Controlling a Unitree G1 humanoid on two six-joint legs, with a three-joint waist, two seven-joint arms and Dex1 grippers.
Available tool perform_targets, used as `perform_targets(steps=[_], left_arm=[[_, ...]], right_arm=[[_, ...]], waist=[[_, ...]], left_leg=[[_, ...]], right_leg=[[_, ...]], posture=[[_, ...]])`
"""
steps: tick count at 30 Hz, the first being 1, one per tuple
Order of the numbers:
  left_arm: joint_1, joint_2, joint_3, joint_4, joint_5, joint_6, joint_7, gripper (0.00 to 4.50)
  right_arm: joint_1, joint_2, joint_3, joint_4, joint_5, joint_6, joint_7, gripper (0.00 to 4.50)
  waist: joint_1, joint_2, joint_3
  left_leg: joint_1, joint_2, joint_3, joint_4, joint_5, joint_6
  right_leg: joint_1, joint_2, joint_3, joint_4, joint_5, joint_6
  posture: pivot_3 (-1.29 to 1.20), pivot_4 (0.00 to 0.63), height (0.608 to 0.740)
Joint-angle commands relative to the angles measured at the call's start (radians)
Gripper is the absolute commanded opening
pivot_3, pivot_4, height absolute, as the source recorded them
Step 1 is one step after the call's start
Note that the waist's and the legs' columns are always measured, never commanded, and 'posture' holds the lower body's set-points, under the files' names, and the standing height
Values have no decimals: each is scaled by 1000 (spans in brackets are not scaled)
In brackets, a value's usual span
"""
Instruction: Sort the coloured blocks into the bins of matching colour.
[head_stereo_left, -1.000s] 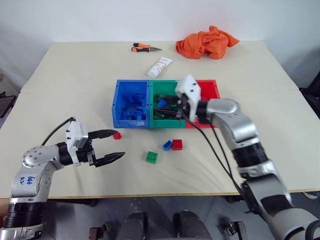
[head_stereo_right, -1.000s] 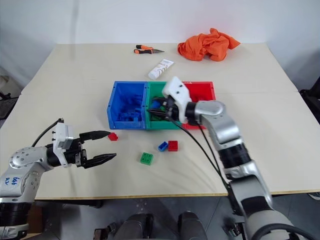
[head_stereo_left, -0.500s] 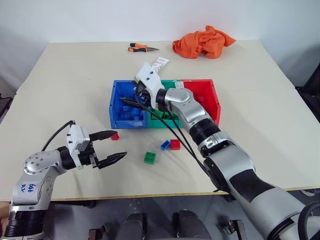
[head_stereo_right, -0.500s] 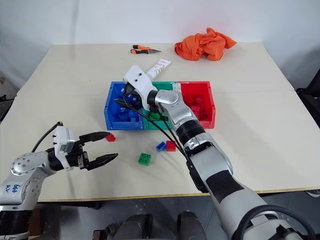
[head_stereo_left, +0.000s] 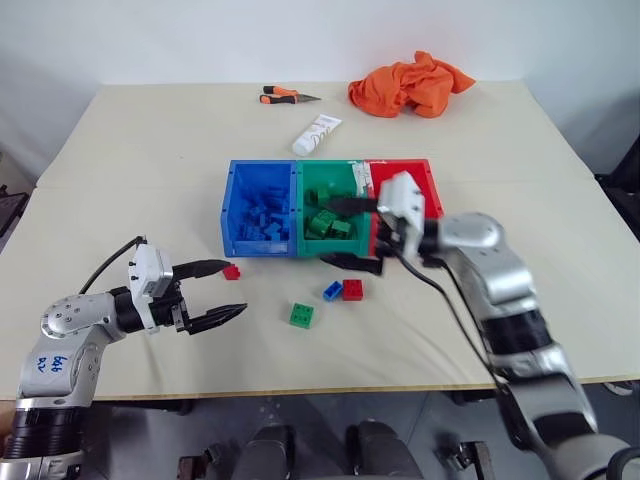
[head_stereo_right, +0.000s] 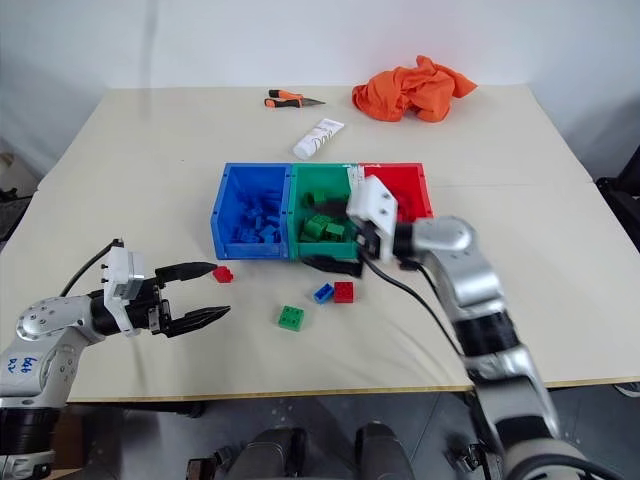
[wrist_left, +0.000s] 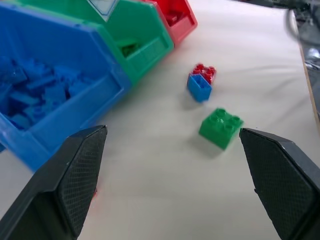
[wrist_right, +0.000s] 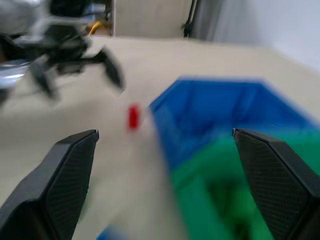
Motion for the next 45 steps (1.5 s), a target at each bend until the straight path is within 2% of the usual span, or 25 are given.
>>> perform_targets(steps=[1, 6, 11, 16, 24, 33, 38, 41, 45], left_arm=[[-2, 29, 16, 14, -8, -21, -41, 4500], [-1, 42, 17, 32, -5, -26, -61, 4500], [-21, 37, 1, 47, 6, -33, -65, 4500], [-43, 29, -10, 46, 8, -30, -57, 4500], [-1, 22, 1, -38, -15, -5, -17, 4500], [61, 16, 24, -94, -28, 8, 22, 4500], [56, 11, 22, -93, -28, 8, 36, 4500], [58, 8, 22, -92, -27, 5, 41, 4500], [55, 2, 20, -83, -22, 0, 42, 4500]], right_arm=[[111, -131, -114, -127, 68, 75, 31, 4472], [361, -313, -258, -176, 67, 87, 65, 4472], [452, -349, -262, -139, 17, 33, 32, 4472], [398, -311, -188, -119, -27, 26, -26, 4472], [206, -134, 33, -21, -125, 28, -105, 4472], [59, 14, 145, 182, -211, -54, -128, 4472], [-2, 69, 162, 277, -230, -90, -125, 4472], [1, 68, 159, 263, -232, -94, -112, 3894], [35, 48, 131, 196, -215, -80, -118, 2558]], waist=[[2, 0, 0], [9, 0, 0], [2, 0, 0], [5, 0, 0], [5, 0, 0], [4, 0, 0], [4, 0, 0], [4, 0, 0], [4, 0, 0]], left_leg=[[0, 0, 0, 0, 0, 0], [0, 0, 1, 0, -1, 1], [1, 1, 3, 0, -1, 2], [1, 0, 3, 1, -1, 3], [1, 0, 3, 1, -1, 2], [0, 0, 3, 1, 0, 2], [0, 0, 3, 1, 0, 2], [0, 0, 3, 1, 0, 2], [0, 0, 3, 1, 0, 2]], right_leg=[[0, 0, 0, -1, 0, 0], [1, 0, 1, -3, 0, 0], [3, 0, 2, -5, 0, 0], [3, 0, 3, -4, 0, 0], [1, 0, 3, -2, 0, 0], [0, 0, 2, -1, 0, 0], [0, 0, 2, -1, 0, 0], [0, 0, 2, -1, 0, 0], [0, 0, 2, 0, 0, 0]], posture=[[0, 150, 740], [0, 150, 740], [0, 150, 740], [0, 150, 740], [0, 150, 740], [0, 150, 740], [0, 150, 740], [0, 150, 740], [0, 150, 740]])
